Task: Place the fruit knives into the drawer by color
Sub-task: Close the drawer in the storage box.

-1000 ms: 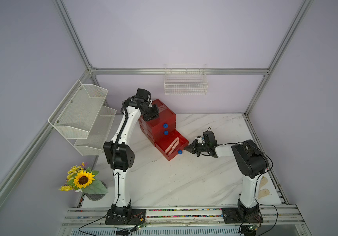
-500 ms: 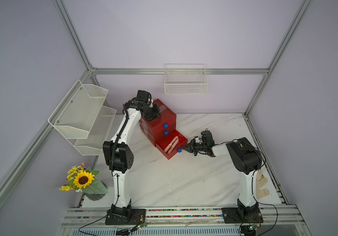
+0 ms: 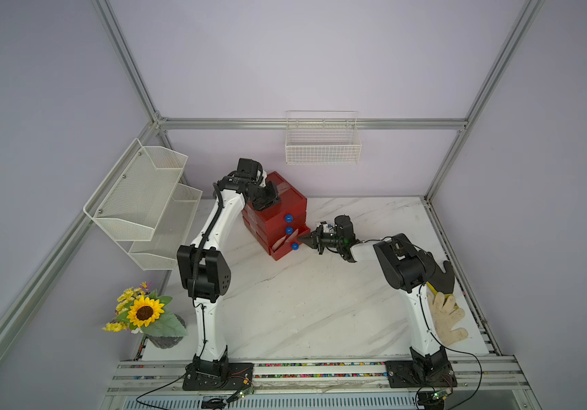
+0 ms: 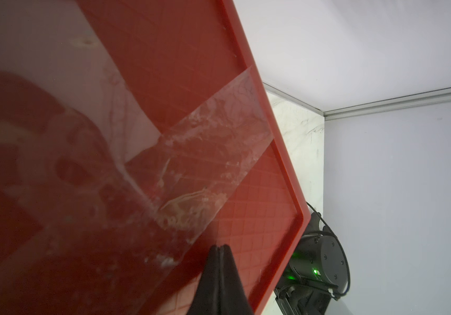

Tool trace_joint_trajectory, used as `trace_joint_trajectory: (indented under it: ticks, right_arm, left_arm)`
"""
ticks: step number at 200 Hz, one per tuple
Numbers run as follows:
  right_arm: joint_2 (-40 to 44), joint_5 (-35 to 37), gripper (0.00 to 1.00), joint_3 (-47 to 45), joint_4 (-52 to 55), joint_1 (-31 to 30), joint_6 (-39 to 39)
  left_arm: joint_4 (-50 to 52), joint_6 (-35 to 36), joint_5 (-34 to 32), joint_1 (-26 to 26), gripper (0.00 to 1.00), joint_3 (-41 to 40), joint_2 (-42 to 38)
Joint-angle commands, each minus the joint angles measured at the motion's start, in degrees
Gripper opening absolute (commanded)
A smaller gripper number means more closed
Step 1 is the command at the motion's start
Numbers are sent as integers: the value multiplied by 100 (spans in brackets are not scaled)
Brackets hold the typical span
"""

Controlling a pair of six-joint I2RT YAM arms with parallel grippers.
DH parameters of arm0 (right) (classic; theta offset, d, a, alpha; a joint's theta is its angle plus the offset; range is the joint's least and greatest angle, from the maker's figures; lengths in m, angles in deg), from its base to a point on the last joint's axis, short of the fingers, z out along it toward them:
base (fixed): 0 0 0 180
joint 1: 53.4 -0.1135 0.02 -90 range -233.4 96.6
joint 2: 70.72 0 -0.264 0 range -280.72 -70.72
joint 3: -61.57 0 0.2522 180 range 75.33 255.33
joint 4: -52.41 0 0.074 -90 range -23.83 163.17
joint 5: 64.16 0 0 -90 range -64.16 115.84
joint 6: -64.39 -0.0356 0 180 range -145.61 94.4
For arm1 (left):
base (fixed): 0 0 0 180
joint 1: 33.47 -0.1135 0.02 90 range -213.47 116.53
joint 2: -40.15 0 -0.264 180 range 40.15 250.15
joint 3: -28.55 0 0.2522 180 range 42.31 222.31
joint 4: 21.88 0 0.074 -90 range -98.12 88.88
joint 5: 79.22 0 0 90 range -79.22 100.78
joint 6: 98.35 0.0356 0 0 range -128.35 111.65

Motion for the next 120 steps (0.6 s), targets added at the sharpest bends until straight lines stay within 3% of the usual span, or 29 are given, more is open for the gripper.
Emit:
trace_joint_trajectory:
  ticks: [1,41,76,95,117,120]
  right_arm:
    - [-442,3,0,459,-468,-66,-496]
    - [-732,66,0,835,-627,-94,-724]
    - [-665,151,0,710,-1435,-85,-1077]
    - [-259,176,0,487,-1757,-57,-1065]
    - [558,115,0,88,-1786,65,-753]
    - [695,92,12,20,-1759,89,-714]
  left_arm:
    - [1059,216,-113,156,0,-506,363]
    - [1009,279,-107,336,0,-644,299]
    - [1066,421,-467,539,0,-224,-57]
    - [1255,574,-994,612,0,268,-462]
    - [1136,757,-2204,665,0,267,-1453]
    - [1094,790,-2385,654,0,203,-1615]
